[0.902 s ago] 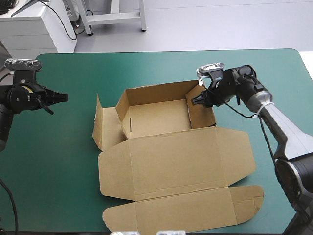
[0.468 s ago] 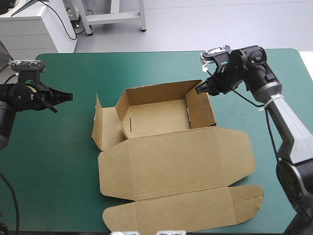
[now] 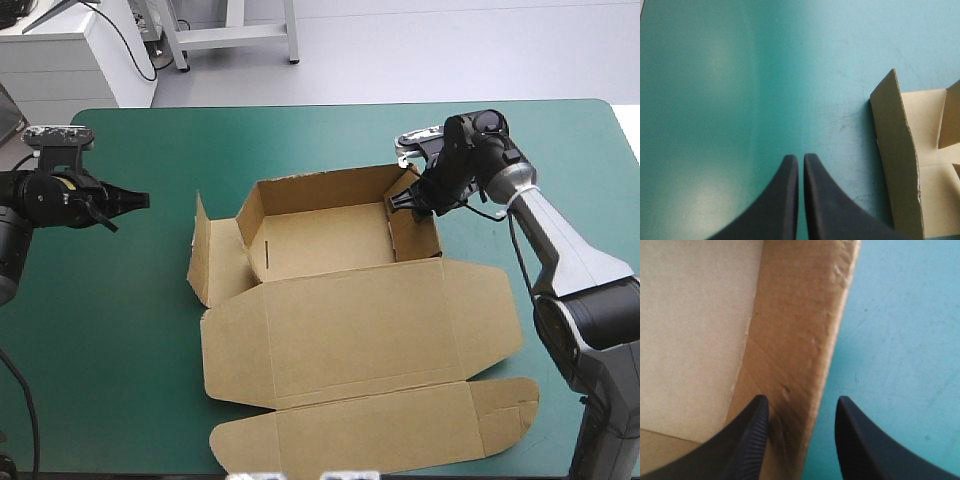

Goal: Fold the box

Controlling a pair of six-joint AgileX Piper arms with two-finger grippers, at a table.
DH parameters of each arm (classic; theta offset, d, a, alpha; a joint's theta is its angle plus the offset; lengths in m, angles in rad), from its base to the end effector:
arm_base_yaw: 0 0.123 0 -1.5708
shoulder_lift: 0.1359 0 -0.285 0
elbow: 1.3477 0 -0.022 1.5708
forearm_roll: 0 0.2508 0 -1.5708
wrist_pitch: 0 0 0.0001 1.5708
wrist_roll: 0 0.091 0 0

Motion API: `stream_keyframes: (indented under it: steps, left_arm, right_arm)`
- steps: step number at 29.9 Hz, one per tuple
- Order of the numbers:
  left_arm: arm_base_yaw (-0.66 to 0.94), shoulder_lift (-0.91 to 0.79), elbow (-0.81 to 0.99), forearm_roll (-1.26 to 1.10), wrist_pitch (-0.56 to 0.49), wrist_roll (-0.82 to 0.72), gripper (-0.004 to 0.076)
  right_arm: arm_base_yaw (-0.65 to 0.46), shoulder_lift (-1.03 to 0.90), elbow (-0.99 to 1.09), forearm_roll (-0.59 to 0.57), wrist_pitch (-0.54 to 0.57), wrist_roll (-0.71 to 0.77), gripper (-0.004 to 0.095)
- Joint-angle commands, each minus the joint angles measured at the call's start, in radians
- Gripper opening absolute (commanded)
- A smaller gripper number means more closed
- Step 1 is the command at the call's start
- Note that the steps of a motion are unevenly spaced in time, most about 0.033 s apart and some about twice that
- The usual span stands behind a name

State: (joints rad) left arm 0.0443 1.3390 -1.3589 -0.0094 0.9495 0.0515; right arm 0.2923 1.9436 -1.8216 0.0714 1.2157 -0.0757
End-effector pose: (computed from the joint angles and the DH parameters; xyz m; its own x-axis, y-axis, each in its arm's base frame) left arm 0.2800 0.0117 0.3874 -0.7465 0.0130 -0.6652 -0.0049 0.9997 0.0249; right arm 0.3993 0.1265 0.2990 -0.8918 -0.3213 -0.3185 -0.3535 0.9342 0.0473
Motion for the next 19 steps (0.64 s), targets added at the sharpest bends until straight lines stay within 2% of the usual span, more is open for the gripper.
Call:
stream_keyframes:
  steps: [1, 6, 8, 11, 13, 14, 19]
  left_arm:
    - [-0.001, -0.030, -0.025, -0.009, -0.037, -0.001, 0.0015]
    - [-0.001, -0.030, -0.025, -0.009, -0.027, -0.001, 0.0015]
    - [-0.001, -0.030, -0.025, -0.009, -0.029, -0.001, 0.0015]
    - [-0.001, -0.030, -0.025, -0.009, -0.032, -0.001, 0.0015]
    - [-0.001, -0.030, -0.025, -0.009, -0.035, -0.001, 0.0015]
    - [-0.001, -0.030, -0.025, -0.009, -0.035, -0.001, 0.0013]
    - [-0.001, -0.030, -0.025, -0.009, -0.029, -0.001, 0.0006]
  right_arm:
    - [-0.005, -0.022, -0.028, 0.033, -0.045, -0.011, 0.0398]
    - [-0.005, 0.022, -0.028, 0.042, -0.054, -0.011, 0.0395]
    - [-0.005, 0.029, -0.028, 0.047, -0.054, -0.011, 0.0358]
    - [-0.005, 0.033, -0.028, 0.050, -0.058, -0.011, 0.0198]
    - [-0.005, 0.033, -0.028, 0.048, -0.066, -0.011, 0.0028]
    - [-0.005, 0.033, -0.028, 0.048, -0.069, -0.011, -0.0018]
    - [-0.005, 0.033, -0.028, 0.048, -0.080, 0.000, -0.0019]
